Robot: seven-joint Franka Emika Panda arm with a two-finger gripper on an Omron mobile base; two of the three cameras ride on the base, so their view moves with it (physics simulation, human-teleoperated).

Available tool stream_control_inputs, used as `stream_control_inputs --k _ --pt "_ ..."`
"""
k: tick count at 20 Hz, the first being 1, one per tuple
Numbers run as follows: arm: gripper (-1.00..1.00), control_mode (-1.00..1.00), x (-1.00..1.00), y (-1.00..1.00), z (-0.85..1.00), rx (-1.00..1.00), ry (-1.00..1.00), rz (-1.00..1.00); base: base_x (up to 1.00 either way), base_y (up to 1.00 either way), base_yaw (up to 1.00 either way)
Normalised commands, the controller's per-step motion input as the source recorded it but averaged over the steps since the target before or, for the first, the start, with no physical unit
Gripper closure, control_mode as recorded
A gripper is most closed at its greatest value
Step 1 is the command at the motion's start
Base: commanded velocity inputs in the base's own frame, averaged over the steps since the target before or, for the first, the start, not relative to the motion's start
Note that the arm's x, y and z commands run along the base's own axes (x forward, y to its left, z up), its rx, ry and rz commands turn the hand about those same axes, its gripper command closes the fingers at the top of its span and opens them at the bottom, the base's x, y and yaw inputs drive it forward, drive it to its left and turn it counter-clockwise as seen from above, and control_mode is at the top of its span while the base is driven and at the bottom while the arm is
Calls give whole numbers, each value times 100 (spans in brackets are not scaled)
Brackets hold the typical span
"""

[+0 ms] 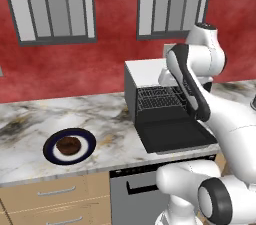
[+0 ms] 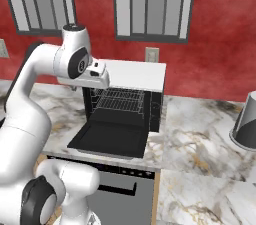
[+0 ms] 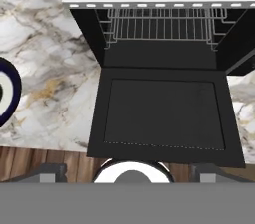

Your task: Pick up the bagel from the plate, place it on the toaster oven rack, close the door, and set the timer.

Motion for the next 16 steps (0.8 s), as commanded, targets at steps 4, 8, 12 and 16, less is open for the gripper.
stream_control_inputs --k 4,8,12,16 --pt "-100 -100 -19 0 -11 -5 -6 0 0 0 0" --pt "-100 -100 -1 0 -16 -8 -5 0 0 0 0" --pt "-100 -100 0 0 -20 -1 -1 0 0 0 0" --pt "-100 -100 0 -2 -21 15 0 -2 0 0 0"
